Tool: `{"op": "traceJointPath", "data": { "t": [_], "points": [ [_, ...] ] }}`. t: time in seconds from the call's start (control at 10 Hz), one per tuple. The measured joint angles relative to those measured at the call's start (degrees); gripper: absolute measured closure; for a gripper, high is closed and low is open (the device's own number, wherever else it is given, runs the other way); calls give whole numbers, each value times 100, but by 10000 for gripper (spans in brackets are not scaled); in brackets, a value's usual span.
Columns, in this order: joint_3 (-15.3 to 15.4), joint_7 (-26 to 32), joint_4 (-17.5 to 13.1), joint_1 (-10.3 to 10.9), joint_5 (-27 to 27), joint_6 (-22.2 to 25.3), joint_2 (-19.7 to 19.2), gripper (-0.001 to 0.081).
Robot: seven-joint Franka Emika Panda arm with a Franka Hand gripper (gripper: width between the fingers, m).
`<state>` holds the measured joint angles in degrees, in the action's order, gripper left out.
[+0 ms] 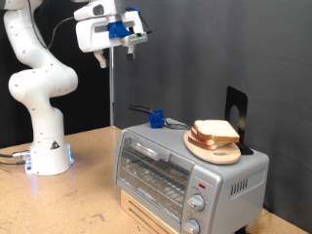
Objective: Make a piece of toast with the oven
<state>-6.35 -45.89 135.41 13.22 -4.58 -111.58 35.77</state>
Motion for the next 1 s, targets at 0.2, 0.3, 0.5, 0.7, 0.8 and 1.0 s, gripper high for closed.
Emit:
{"op": "traceJointPath", "data": {
  "t": [0.2,0.3,0.5,0.7,0.8,1.0],
  "points": [
    [36,-215,62,-61,-43,-124,1,-2],
    [4,-155,64,-28,-291,-82,1,-2],
    [-141,-72,145,91,-1141,-161,23,-2],
    [-232,39,333,126,-1635,-425,26,-2],
    [-233,51,477,124,-1650,-642,15,-2],
    [-241,189,769,94,-1626,-1083,-88,-2]
  ]
}}
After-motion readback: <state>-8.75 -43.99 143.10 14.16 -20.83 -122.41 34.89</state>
